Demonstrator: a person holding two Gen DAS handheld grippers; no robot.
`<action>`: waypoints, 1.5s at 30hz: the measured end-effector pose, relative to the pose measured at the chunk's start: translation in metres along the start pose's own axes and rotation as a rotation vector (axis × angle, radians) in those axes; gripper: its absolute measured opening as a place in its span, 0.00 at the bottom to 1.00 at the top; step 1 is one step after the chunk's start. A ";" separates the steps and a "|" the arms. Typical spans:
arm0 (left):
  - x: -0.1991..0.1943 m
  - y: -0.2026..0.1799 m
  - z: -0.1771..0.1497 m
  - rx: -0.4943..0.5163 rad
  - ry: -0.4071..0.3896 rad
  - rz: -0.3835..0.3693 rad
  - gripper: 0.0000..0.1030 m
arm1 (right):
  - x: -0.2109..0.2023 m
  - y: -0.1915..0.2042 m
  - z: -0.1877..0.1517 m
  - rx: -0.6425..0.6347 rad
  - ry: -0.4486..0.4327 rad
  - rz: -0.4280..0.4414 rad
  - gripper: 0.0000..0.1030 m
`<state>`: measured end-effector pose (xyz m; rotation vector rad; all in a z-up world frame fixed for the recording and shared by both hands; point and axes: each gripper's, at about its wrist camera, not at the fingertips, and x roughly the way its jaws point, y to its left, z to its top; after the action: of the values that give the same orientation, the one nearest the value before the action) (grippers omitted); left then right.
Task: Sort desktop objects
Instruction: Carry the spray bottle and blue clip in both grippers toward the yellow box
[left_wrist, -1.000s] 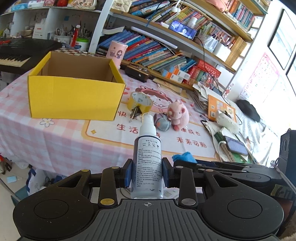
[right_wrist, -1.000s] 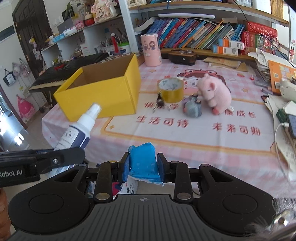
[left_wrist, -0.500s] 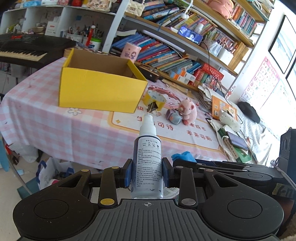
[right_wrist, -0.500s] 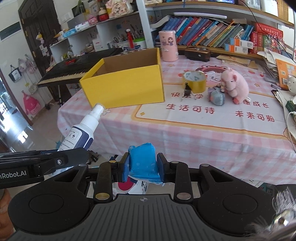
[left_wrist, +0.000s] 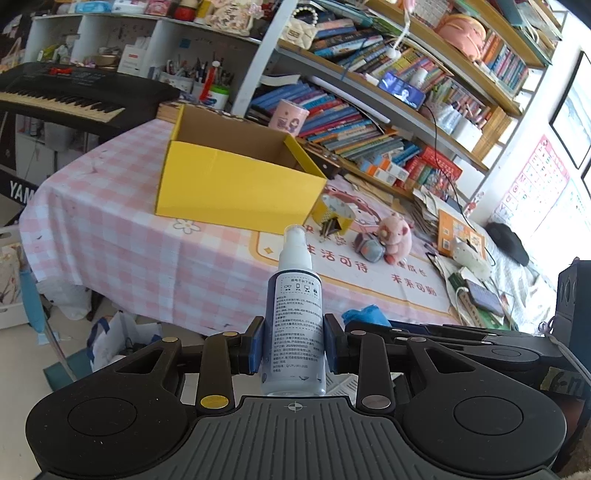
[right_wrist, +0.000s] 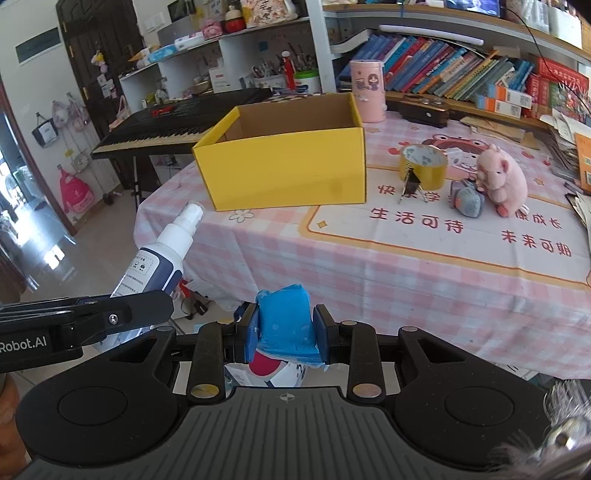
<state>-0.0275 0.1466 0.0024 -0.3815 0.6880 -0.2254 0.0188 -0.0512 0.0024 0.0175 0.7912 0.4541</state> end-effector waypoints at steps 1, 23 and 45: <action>0.000 0.002 0.000 -0.004 0.000 0.002 0.30 | 0.001 0.001 0.001 -0.002 -0.001 -0.003 0.28; 0.004 0.027 0.014 -0.002 0.010 -0.009 0.30 | 0.019 0.018 0.014 0.011 -0.002 -0.021 0.28; 0.029 0.025 0.030 0.006 0.029 -0.003 0.30 | 0.044 0.003 0.035 0.023 0.017 0.001 0.27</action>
<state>0.0159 0.1683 -0.0031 -0.3742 0.7150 -0.2357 0.0684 -0.0260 -0.0023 0.0354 0.8129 0.4464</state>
